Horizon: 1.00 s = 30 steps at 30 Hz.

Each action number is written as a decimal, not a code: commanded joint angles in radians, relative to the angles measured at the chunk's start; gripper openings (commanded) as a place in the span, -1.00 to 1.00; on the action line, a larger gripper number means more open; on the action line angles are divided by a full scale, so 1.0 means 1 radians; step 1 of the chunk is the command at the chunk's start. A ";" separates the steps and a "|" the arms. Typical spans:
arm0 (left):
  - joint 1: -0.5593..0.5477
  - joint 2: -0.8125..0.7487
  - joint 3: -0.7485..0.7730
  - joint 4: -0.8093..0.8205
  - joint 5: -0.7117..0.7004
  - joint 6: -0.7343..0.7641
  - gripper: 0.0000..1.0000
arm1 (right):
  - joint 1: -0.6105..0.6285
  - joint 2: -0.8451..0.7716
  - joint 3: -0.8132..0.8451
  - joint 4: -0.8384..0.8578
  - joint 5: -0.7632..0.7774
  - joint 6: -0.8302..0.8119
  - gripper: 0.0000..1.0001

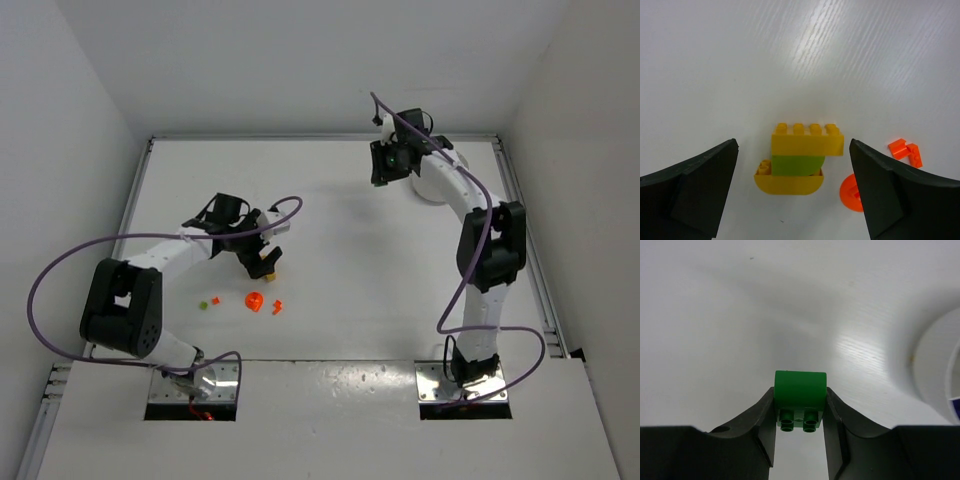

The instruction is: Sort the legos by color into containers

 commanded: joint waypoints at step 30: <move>0.018 -0.041 -0.040 0.058 0.020 -0.074 0.99 | -0.148 0.161 0.162 0.235 0.404 -0.245 -0.92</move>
